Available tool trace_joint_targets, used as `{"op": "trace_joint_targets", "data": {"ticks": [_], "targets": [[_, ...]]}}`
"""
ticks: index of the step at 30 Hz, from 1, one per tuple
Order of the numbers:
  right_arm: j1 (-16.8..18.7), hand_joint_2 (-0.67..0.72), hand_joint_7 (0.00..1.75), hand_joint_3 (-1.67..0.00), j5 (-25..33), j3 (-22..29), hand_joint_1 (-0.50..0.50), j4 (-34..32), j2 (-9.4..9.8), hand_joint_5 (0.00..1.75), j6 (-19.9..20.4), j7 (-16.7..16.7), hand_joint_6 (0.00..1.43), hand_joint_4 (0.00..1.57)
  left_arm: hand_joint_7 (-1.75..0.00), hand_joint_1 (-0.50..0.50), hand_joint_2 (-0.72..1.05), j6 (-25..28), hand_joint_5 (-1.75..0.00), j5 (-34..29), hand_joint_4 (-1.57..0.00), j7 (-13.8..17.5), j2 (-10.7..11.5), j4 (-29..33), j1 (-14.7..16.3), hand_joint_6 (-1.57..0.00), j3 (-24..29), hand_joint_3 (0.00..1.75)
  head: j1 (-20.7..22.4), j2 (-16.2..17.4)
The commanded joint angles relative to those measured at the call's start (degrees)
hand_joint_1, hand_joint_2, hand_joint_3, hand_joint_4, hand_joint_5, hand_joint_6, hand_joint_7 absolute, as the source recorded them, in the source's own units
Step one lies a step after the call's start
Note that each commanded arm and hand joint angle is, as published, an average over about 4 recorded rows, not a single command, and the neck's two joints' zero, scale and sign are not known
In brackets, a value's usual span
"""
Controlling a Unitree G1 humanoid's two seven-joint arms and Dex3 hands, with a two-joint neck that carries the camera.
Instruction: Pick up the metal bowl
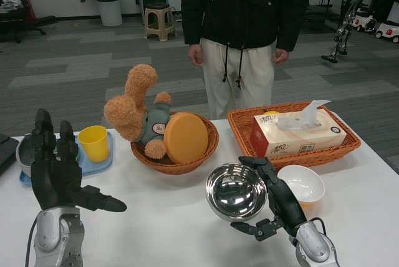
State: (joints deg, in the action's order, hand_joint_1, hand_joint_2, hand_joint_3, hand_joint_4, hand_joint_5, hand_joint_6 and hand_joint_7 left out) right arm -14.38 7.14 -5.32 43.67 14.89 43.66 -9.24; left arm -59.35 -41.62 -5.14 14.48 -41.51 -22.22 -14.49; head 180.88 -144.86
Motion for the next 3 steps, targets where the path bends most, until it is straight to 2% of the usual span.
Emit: {"op": "trace_joint_targets", "data": {"ticks": [1,3], "targets": [[-1.1,-0.54,1.66,-1.43,0.9,-0.2,-0.46,0.3,0.05,1.65,0.9,0.4,1.14,1.43,0.0,-0.5,-0.64,-0.4,0.0,0.1,0.0,0.0,0.1,0.0,0.1,0.0,-0.2,0.09,-0.1,0.1],[-1.1,-0.54,1.63,-1.43,0.9,-0.3,-0.46,0.4,0.05,1.65,0.9,0.4,1.15,1.45,0.0,-0.5,-0.64,-0.4,0.0,0.1,0.0,0.0,0.1,0.0,0.1,0.0,-0.3,0.09,-0.1,0.1]]}}
